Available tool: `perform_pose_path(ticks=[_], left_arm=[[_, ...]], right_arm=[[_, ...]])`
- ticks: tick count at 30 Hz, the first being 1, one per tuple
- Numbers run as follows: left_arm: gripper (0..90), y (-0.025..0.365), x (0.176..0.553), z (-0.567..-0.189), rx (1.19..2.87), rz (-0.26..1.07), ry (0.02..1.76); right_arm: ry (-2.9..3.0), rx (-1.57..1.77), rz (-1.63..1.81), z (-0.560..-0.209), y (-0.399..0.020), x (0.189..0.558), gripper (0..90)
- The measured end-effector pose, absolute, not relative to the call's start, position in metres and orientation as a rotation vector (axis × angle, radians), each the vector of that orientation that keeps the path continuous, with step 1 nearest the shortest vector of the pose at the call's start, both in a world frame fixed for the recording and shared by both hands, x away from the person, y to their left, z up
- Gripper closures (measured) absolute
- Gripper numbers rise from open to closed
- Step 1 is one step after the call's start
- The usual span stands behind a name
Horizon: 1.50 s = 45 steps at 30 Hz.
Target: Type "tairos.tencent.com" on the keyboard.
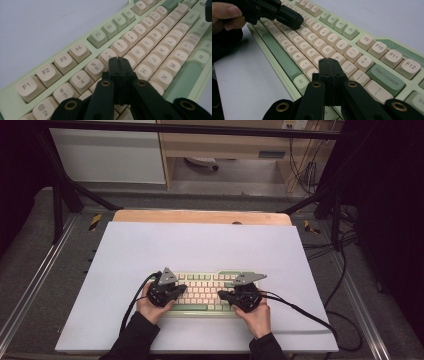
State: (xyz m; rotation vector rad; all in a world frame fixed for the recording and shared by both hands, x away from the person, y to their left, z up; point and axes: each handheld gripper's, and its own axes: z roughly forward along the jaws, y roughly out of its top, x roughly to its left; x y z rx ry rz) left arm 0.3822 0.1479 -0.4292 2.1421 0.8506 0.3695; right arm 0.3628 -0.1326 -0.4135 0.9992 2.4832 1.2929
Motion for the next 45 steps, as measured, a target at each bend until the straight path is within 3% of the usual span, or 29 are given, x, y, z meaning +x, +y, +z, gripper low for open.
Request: perform_pose_path(ticks=[45], left_arm=[[90.0,0.185,0.378,-0.424,2.094,0.389,0.928]], right_arm=[[2.489,0.993,1.292,-0.414,-0.132,0.362,90.0]])
